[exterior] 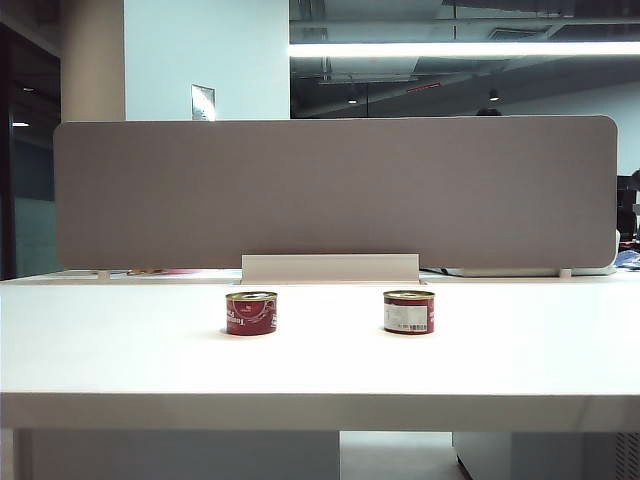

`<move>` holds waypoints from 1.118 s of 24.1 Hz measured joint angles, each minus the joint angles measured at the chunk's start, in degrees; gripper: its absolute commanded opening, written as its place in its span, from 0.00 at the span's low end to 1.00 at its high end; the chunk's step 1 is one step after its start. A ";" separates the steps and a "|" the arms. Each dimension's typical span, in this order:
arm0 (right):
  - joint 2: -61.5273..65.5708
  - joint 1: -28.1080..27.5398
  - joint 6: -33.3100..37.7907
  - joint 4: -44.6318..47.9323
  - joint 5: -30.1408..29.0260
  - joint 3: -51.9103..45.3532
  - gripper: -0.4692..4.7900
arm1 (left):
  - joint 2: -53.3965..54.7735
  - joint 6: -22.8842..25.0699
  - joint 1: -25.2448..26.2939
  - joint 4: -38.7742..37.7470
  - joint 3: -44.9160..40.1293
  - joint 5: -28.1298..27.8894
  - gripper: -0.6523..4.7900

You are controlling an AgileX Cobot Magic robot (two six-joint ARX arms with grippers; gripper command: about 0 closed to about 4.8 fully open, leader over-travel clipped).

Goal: Stack a can of tomatoes on the right onto the can of tomatoes on the left.

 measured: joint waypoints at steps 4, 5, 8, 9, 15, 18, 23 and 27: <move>0.00 0.02 0.00 0.00 0.00 0.00 0.08 | -0.02 0.00 0.00 0.00 0.00 0.00 0.11; 0.00 0.02 0.02 0.00 0.00 0.00 0.08 | -0.02 0.00 0.00 0.00 0.00 0.00 0.11; 0.00 0.02 0.00 0.00 0.00 0.00 0.08 | -0.02 0.00 0.00 0.00 0.00 0.00 0.11; 0.00 0.02 0.02 0.00 0.00 0.00 0.08 | -0.02 0.00 0.00 0.00 0.00 0.00 0.11; 0.00 0.02 0.00 0.00 0.00 0.00 0.08 | 0.00 0.00 0.00 0.00 0.00 0.00 0.11; 0.00 0.02 0.02 0.00 0.00 0.00 0.08 | -0.02 0.00 0.00 0.00 0.00 0.00 0.11; 0.00 0.07 0.04 0.00 -2.51 0.00 0.08 | -0.02 0.00 0.00 0.00 0.00 0.00 0.11; 0.00 0.07 0.04 0.00 -10.97 0.00 0.08 | 0.00 0.00 0.00 0.00 0.00 0.00 0.11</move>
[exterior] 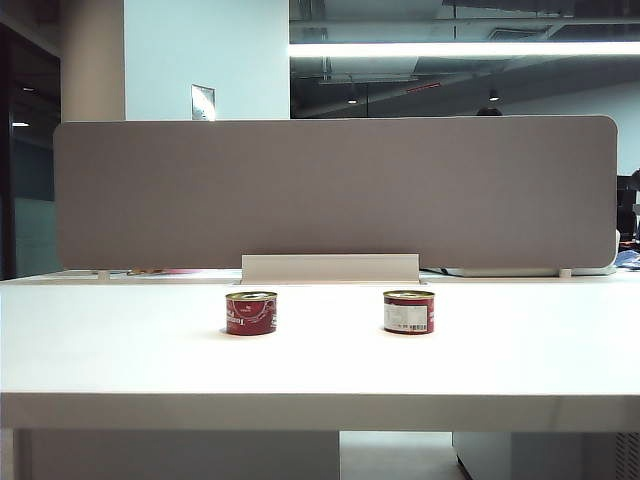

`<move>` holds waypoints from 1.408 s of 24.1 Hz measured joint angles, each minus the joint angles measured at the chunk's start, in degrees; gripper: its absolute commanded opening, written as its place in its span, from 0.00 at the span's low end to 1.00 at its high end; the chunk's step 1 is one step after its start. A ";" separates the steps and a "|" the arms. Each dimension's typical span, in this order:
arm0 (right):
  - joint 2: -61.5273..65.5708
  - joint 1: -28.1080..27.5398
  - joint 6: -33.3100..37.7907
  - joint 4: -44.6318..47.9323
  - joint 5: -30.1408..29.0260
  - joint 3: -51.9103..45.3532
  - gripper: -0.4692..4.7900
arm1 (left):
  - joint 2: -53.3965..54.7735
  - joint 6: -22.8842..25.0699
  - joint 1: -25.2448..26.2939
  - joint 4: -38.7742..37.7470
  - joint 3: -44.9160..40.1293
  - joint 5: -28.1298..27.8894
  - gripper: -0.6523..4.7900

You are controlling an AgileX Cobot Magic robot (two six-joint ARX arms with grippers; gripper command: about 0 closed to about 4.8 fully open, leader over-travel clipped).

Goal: Stack a can of tomatoes on the right onto the can of tomatoes on the left.

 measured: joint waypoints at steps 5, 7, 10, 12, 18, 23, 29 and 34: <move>0.00 0.00 0.00 0.00 -7.28 0.00 0.08 | 0.00 0.00 0.00 0.00 0.00 0.00 0.11; 0.00 0.00 0.00 0.00 -12.41 0.00 0.08 | -0.02 0.00 0.00 -0.09 0.00 0.00 0.11; 0.00 0.02 0.00 0.17 -16.92 0.00 0.08 | -0.02 0.00 0.00 -2.14 0.00 0.09 0.11; 0.00 0.02 0.15 0.17 -17.35 0.00 0.08 | -0.02 0.00 0.00 -3.80 0.00 0.96 0.11; 0.00 0.04 0.17 0.17 -17.44 0.00 0.08 | 0.00 0.00 0.00 -6.01 0.02 9.68 0.11; 0.00 0.04 0.26 0.17 -17.44 0.00 0.08 | -0.02 0.00 0.00 -5.66 0.04 15.06 0.11; 0.00 0.04 0.63 1.22 -17.40 0.02 0.08 | -0.02 0.00 0.00 -5.66 0.04 15.17 0.11; 0.50 0.04 3.26 3.39 -13.92 5.03 0.08 | -0.02 0.00 0.00 -5.64 0.04 15.21 0.11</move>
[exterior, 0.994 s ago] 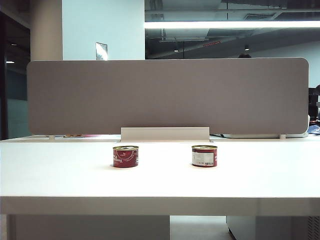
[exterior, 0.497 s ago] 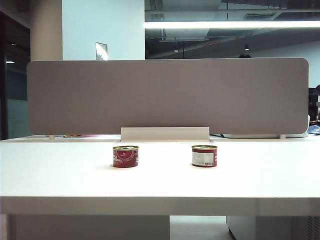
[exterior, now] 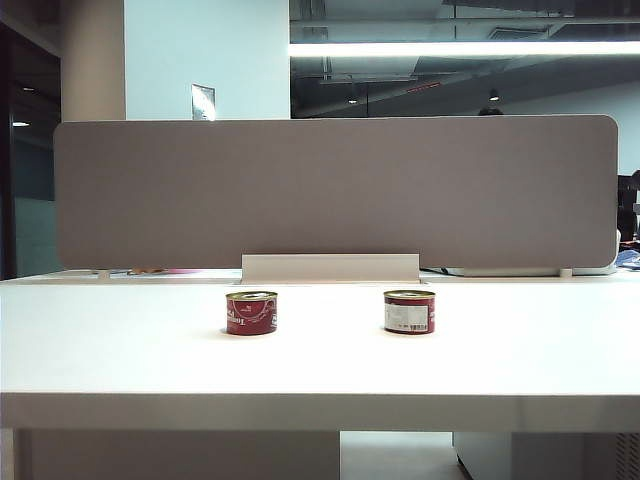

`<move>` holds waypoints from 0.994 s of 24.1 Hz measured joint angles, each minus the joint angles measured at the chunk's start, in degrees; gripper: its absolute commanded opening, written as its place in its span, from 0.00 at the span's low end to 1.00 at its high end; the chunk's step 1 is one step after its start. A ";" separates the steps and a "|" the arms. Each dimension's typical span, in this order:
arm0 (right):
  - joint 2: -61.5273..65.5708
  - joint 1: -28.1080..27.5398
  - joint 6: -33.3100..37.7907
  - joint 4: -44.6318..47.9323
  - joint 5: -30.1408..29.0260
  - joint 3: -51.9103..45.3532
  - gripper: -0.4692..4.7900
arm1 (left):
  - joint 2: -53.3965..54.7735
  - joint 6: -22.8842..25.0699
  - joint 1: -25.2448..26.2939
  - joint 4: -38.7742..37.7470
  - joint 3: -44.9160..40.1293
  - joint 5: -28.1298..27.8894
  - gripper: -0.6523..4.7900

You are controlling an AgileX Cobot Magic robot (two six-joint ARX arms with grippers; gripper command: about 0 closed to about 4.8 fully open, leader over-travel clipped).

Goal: Stack a can of tomatoes on the right onto the can of tomatoes on the left.

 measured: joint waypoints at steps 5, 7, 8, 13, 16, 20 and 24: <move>4.26 0.00 -0.09 1.75 2.99 6.25 0.09 | 0.00 0.00 0.00 0.00 0.00 0.00 0.11; 6.82 0.00 -0.11 1.77 2.99 8.13 0.09 | 0.00 0.00 0.00 0.00 0.00 0.00 0.11; 8.41 0.00 -0.11 1.75 2.99 9.18 0.09 | 0.00 0.00 0.00 0.00 0.00 0.00 0.11; 22.47 0.00 -0.15 3.15 2.95 15.67 0.09 | 0.00 0.00 0.00 0.00 0.00 0.02 0.11; 29.75 0.07 -0.15 4.31 1.88 18.43 0.09 | 0.00 0.00 0.00 0.00 0.00 0.04 0.11; 40.54 2.01 -0.17 5.49 1.20 23.21 0.11 | 0.00 0.00 0.00 0.00 0.00 0.07 0.11; 53.44 5.60 -0.17 5.55 1.03 28.26 0.22 | 0.02 0.00 0.00 0.00 0.00 0.04 0.11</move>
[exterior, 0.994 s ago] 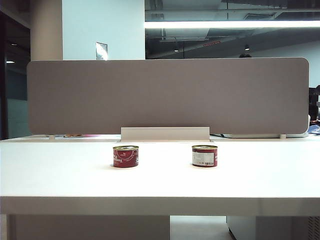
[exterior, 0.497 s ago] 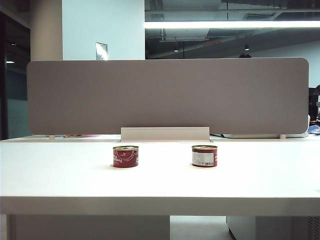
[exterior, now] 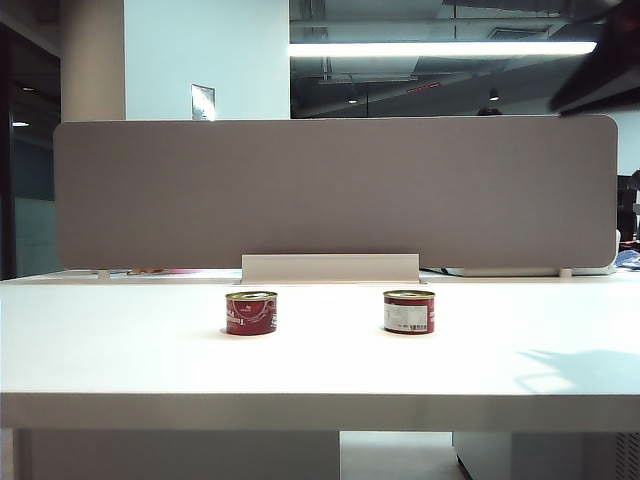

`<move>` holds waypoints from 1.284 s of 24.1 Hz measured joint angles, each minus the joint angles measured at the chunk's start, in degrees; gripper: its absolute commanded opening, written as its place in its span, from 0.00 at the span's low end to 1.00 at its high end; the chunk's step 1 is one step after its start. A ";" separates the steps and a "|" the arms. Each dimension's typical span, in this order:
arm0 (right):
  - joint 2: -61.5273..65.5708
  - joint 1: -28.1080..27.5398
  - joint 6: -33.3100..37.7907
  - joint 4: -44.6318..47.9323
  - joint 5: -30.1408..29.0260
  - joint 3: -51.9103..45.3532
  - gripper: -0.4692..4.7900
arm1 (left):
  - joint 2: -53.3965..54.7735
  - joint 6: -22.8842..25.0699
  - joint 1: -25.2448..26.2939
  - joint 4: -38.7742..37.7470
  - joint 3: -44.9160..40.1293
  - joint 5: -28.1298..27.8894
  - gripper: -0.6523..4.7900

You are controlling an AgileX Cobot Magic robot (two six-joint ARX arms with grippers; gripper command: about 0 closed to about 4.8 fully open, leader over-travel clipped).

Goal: Stack a can of tomatoes on the right onto the can of tomatoes on the left.

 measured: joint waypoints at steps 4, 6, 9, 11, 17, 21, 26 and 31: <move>6.14 1.60 -0.11 0.66 0.04 2.16 0.22 | 0.02 0.00 0.00 0.00 0.00 0.00 0.11; 8.96 2.67 -0.31 1.11 0.35 3.43 0.22 | 0.02 0.00 0.00 0.00 0.00 0.02 0.11; 12.92 4.26 -2.58 1.81 1.11 5.35 0.22 | 0.04 0.00 0.00 0.00 0.00 -0.02 0.11; 15.30 5.51 -4.48 1.77 2.03 6.88 0.37 | 0.02 0.02 0.02 0.00 0.00 -0.11 0.11; 26.71 8.70 -7.23 1.90 4.39 15.30 0.76 | 0.02 0.00 0.02 0.00 0.00 -0.17 0.11; 35.30 10.21 -7.39 -2.34 4.92 24.09 0.95 | 0.04 0.00 0.02 0.00 0.00 -0.20 0.11; 44.94 11.47 -7.65 -13.73 10.01 34.56 1.00 | 0.02 0.00 0.00 0.00 0.00 -0.20 0.11; 48.19 13.11 -7.63 -18.64 12.00 37.92 1.00 | 0.02 0.00 0.02 0.00 0.00 -0.20 0.11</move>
